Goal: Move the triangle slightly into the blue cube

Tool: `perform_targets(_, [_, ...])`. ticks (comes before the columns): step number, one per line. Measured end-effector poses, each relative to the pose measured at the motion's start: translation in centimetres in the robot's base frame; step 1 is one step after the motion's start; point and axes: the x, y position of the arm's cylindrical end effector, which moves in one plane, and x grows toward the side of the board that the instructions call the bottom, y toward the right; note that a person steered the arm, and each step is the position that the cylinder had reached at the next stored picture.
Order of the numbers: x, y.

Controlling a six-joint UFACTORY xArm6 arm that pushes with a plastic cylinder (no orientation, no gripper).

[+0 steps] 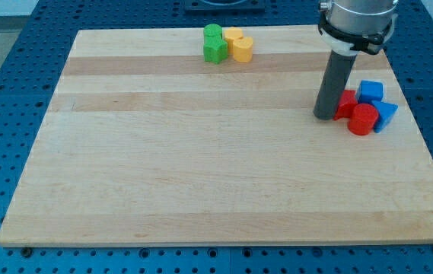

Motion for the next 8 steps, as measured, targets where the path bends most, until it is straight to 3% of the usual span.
perform_targets(2, [0.5, -1.3])
perform_targets(4, [6.9, -2.5])
perform_targets(6, [7.9, 4.9])
perform_targets(8, [5.6, 9.2])
